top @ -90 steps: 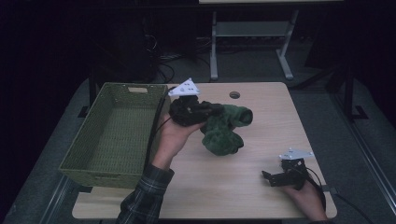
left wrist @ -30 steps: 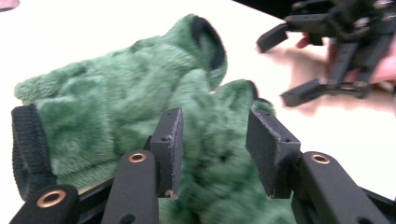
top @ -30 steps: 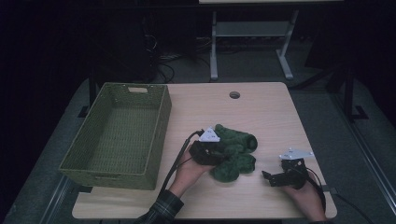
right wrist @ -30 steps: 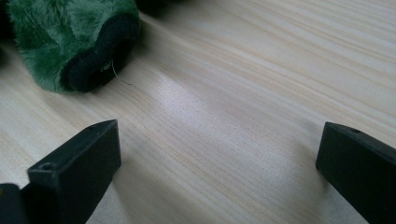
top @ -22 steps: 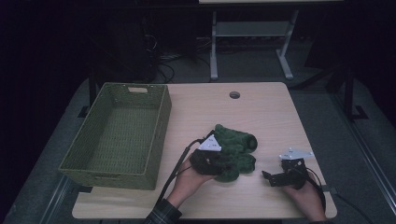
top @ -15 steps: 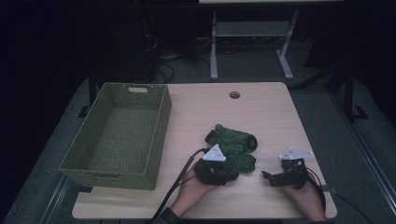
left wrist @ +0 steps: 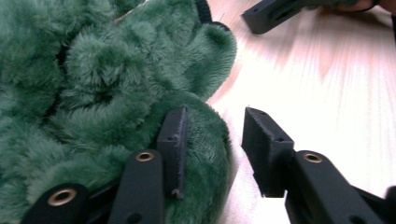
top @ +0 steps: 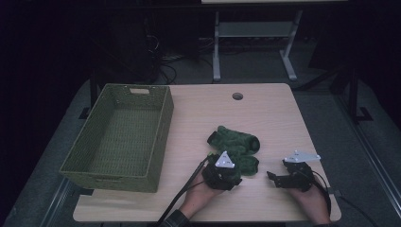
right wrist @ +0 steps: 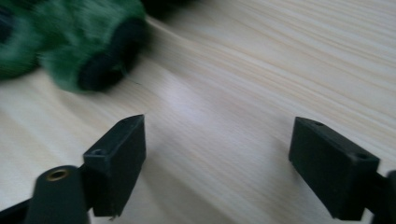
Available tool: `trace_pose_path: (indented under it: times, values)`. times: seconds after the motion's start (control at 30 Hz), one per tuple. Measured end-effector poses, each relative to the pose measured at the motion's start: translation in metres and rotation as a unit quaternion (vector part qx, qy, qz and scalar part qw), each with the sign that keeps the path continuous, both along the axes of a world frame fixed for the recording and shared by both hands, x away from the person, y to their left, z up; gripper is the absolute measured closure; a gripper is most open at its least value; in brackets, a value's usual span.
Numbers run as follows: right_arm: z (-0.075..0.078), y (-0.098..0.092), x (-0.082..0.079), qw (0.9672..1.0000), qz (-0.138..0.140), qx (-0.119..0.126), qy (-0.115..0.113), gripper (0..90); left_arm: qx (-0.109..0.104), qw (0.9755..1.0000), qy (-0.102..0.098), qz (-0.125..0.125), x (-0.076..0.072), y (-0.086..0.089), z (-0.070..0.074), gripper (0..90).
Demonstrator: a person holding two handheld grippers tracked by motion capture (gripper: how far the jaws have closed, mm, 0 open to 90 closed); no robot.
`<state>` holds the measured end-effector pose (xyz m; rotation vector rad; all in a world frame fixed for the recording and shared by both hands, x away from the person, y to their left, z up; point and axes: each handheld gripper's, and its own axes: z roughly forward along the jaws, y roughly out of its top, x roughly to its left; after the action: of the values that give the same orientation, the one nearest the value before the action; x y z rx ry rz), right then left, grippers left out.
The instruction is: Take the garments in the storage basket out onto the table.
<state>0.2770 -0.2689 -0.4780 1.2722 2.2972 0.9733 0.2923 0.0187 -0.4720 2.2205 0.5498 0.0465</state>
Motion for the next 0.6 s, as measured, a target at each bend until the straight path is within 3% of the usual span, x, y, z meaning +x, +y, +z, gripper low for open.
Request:
trace_pose_path:
  times: [0.07,0.23,0.37,0.5,0.6]
  values:
    - [0.006,0.005,-0.005,0.9997,0.015,0.017,-0.003,26.4,0.007,1.0000,-0.005,-0.003,0.002,0.001,0.000,68.0]
    - [0.011,0.016,-0.009,0.9980,0.047,0.043,-0.001,34.5,0.008,1.0000,-0.001,-0.001,0.005,0.001,-0.002,79.4]
    - [0.011,0.030,-0.007,0.9946,0.081,0.062,0.018,43.0,0.000,0.9999,0.014,-0.001,0.008,0.002,-0.003,84.4]
    - [0.010,0.036,-0.001,0.9926,0.091,0.075,0.029,49.3,-0.002,0.9998,0.018,0.002,0.008,0.002,-0.002,86.3]
    - [0.008,0.040,0.003,0.9930,0.087,0.070,0.039,53.0,-0.005,0.9998,0.022,0.000,0.007,0.001,0.002,87.3]
